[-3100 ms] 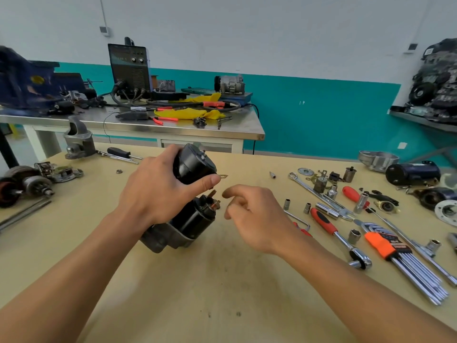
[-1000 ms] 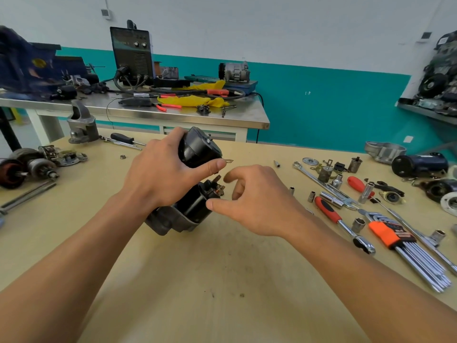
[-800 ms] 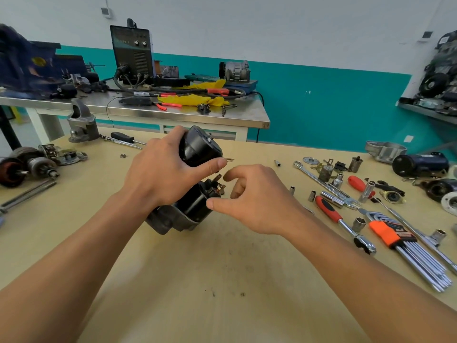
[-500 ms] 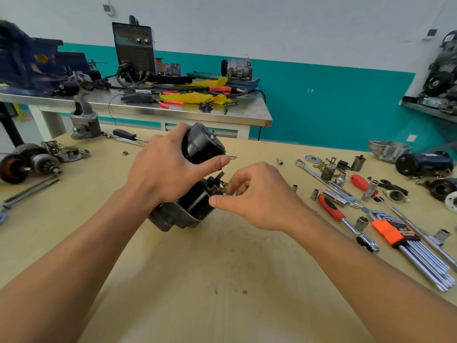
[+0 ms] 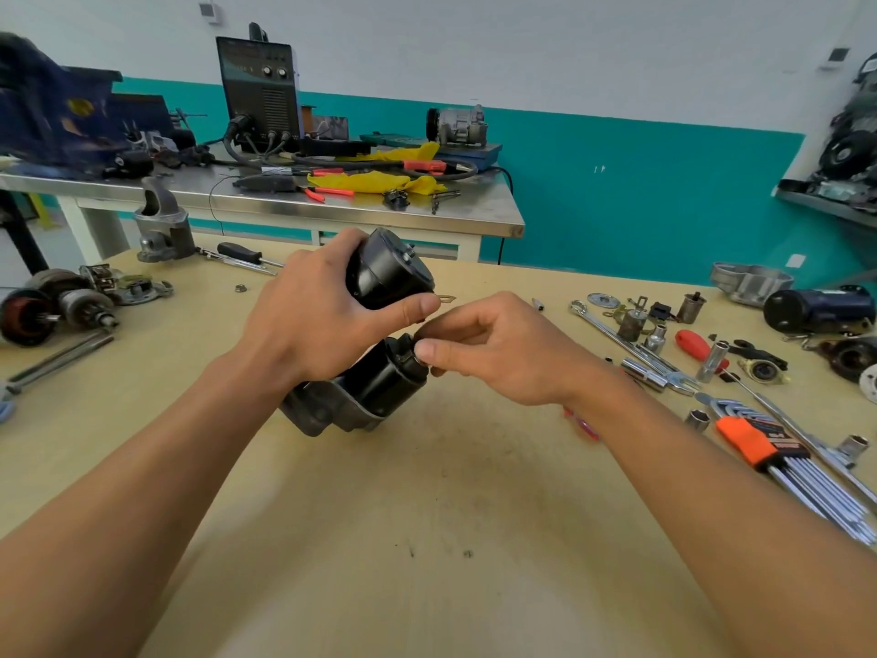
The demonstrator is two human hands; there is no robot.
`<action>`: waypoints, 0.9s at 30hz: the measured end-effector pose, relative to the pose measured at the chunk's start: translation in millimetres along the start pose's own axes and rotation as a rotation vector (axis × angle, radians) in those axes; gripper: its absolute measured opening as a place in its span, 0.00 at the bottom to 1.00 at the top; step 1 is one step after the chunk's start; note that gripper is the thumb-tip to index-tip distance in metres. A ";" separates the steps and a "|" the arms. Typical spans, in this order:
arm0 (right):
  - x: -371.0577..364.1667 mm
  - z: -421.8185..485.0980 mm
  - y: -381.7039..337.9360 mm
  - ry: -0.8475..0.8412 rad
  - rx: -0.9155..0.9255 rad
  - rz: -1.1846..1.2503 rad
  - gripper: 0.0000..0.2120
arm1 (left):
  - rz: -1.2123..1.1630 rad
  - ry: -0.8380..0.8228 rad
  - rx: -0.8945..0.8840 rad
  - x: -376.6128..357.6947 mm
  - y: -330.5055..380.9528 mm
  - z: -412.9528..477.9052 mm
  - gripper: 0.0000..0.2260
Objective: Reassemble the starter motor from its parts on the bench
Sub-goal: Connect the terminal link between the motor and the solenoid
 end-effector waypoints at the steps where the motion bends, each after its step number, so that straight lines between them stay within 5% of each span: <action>1: 0.3 -0.7 1.5 -0.024 -0.008 0.017 0.12 | -0.001 0.001 -0.003 -0.1 0.4 0.0 0.36; 4: -1.2 -0.5 3.8 -0.023 -0.004 -0.017 0.12 | -0.009 0.007 -0.009 0.6 -0.1 -0.1 0.36; 9: -1.4 4.0 -5.2 0.218 0.062 -0.028 0.07 | -0.027 0.007 -0.027 0.6 0.9 -0.4 0.32; 14: -0.2 0.3 0.9 0.100 0.050 -0.022 0.12 | -0.036 0.006 -0.038 0.1 1.0 -0.3 0.34; 18: 2.6 3.3 -7.3 0.263 0.067 -0.069 0.11 | -0.040 -0.001 -0.033 -0.5 0.1 0.4 0.35; 22: 2.4 3.6 -2.6 0.110 0.032 -0.027 0.18 | -0.036 0.001 -0.029 -0.5 0.5 0.1 0.37; 27: 4.3 6.9 -9.8 0.210 0.031 -0.126 0.12 | -0.037 -0.010 -0.022 -1.1 2.3 -0.2 0.37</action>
Point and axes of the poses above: each hand's wrist, its own z-axis towards the middle knuckle, its own x-axis out of the back of the hand, y = z × x, the point moved 7 cm from there along z, towards the middle knuckle, and after that the axes turned 7 degrees about -z, right-handed, at the moved point
